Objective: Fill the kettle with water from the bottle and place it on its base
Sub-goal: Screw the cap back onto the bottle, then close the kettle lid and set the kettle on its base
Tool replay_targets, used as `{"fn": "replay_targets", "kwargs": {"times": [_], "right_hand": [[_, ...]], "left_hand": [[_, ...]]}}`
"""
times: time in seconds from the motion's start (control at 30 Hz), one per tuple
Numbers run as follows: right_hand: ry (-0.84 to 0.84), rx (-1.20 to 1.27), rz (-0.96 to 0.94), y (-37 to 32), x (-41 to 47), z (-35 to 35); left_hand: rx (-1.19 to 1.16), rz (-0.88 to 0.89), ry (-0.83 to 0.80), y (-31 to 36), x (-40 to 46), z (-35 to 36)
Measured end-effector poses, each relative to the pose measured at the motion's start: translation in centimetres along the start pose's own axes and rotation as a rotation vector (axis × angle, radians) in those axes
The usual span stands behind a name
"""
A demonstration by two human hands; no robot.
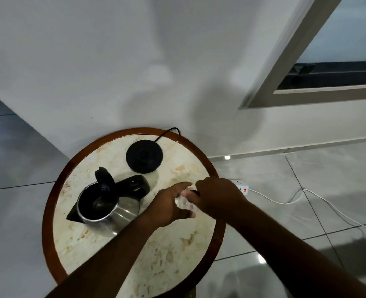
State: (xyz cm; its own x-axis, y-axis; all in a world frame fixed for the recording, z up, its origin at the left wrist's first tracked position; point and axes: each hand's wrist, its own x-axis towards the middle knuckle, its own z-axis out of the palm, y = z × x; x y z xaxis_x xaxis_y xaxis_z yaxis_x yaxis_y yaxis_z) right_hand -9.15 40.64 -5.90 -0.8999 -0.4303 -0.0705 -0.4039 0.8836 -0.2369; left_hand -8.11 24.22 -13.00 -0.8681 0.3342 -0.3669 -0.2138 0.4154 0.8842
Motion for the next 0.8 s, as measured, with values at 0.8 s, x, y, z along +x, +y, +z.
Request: {"fn": "replay_targets", "kwargs": {"times": [0.8], "right_hand": [[-0.240,0.903,0.283,-12.4,8.2,3.0]], "left_hand": [[0.269,-0.239,0.658,-5.2,-15.3,-14.2]]}}
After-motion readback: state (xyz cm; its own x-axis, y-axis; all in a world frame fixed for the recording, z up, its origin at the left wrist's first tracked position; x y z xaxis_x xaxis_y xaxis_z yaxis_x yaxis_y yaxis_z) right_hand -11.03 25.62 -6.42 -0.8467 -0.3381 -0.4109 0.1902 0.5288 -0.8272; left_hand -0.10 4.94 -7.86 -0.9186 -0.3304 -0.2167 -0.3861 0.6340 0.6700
